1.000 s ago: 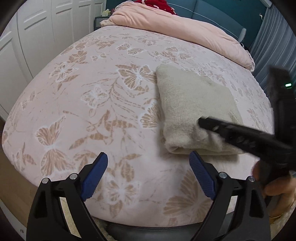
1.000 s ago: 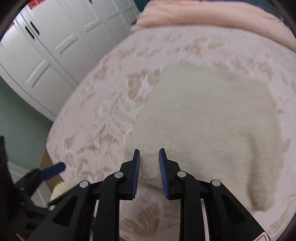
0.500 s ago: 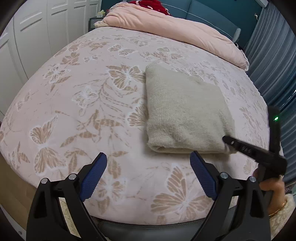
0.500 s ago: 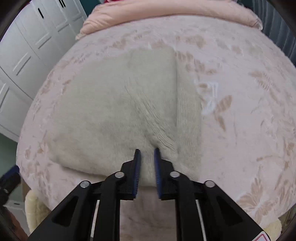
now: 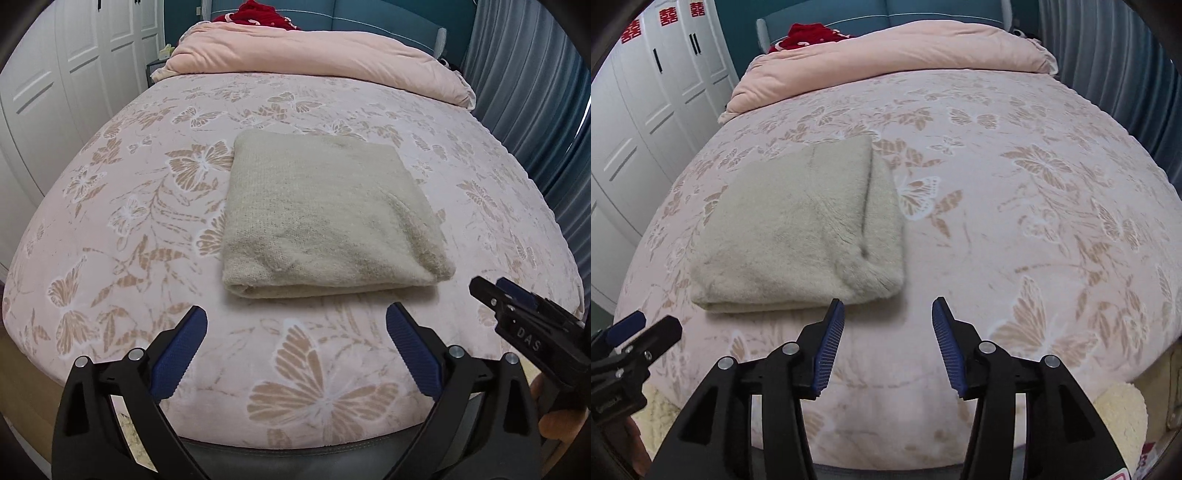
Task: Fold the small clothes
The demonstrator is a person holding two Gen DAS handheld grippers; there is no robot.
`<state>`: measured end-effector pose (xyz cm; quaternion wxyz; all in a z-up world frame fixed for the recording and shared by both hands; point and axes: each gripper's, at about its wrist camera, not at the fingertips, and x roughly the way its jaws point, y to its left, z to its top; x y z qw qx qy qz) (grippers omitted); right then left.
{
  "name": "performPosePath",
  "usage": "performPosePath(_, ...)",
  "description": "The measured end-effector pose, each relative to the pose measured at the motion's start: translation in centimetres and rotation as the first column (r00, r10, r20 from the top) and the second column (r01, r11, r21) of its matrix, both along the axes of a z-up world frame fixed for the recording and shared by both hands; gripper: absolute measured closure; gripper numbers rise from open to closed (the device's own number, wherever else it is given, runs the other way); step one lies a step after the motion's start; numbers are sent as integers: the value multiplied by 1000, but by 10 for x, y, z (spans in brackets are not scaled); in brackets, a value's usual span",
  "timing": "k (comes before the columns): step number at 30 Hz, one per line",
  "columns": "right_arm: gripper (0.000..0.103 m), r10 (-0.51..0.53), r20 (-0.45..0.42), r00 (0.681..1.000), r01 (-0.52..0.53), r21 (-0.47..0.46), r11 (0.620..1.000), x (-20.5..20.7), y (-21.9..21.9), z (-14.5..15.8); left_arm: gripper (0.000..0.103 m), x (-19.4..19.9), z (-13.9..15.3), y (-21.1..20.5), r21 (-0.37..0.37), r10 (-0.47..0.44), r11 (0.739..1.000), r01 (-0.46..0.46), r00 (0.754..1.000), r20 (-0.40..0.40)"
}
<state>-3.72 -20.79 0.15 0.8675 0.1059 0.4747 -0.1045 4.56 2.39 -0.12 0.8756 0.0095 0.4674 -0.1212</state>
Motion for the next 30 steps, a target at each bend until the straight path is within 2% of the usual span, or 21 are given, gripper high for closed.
performPosePath(3,46,-20,-17,1000,20,-21,1000,-18,2,-9,7,-7,-6,-7,47,4,999,-5,1000,30)
performPosePath(7,43,9,-31,999,-10,-54,998,-29,15,-17,7,-20,-15,-11,104,24,994,-33,996,85)
performPosePath(10,41,29,-16,999,-30,-77,997,-35,26,-16,7,-27,-24,-9,128,54,990,-64,995,84)
performPosePath(15,36,42,14,999,-40,-107,993,-43,38,-10,7,-38,-26,-2,130,92,986,-104,991,99)
performPosePath(20,36,54,27,998,-50,-127,991,-50,46,-6,7,-48,-22,-2,143,96,983,-116,986,140)
performPosePath(30,35,53,46,998,-47,-119,992,-57,51,-1,7,-61,-20,-5,144,100,982,-125,980,170)
